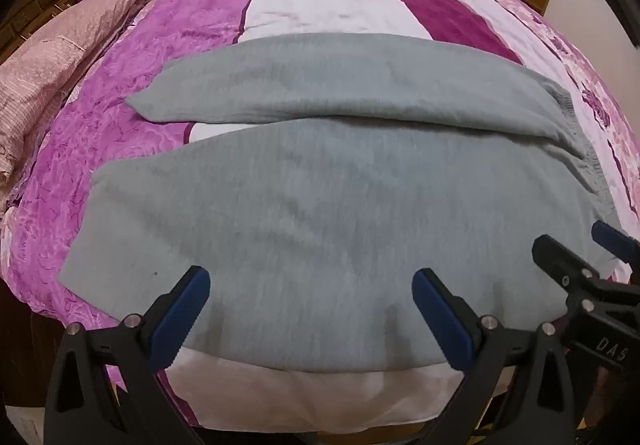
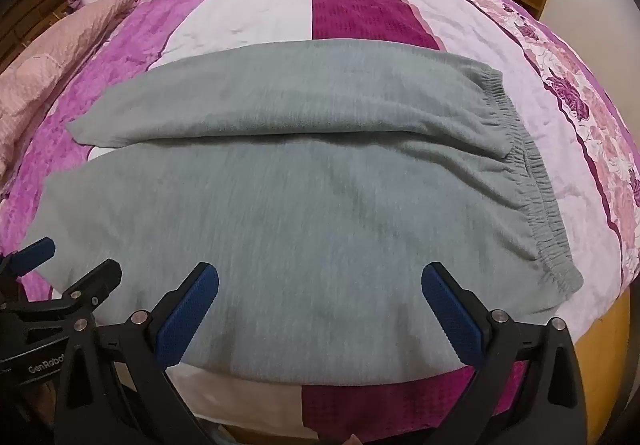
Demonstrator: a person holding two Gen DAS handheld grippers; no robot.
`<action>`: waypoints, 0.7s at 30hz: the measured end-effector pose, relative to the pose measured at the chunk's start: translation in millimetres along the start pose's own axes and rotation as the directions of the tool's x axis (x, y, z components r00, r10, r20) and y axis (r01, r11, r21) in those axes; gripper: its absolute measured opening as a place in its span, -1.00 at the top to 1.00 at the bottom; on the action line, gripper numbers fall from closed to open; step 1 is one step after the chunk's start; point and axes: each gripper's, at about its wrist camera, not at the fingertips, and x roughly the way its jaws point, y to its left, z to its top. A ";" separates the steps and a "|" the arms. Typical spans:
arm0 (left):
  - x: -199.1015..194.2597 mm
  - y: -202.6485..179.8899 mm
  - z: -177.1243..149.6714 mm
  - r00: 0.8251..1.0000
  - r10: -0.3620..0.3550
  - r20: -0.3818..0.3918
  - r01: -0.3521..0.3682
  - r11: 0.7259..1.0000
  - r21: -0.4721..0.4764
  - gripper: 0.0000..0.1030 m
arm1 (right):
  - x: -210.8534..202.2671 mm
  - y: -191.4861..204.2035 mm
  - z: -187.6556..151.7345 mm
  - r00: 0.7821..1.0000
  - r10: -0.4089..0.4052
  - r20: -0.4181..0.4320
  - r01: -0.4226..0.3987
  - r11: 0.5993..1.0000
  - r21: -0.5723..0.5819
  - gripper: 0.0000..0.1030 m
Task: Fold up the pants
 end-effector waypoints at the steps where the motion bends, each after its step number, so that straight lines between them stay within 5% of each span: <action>1: -0.4 -0.2 0.5 1.000 0.004 0.004 -0.004 1.000 0.004 -0.99 | -0.1 -0.1 0.1 1.000 0.002 -0.001 -0.002 1.000 0.000 -0.91; 21: -4.1 3.7 -2.2 1.000 -0.010 0.003 0.010 1.000 -0.017 -0.99 | -2.9 3.6 -0.1 1.000 0.005 0.004 -0.005 1.000 -0.009 -0.91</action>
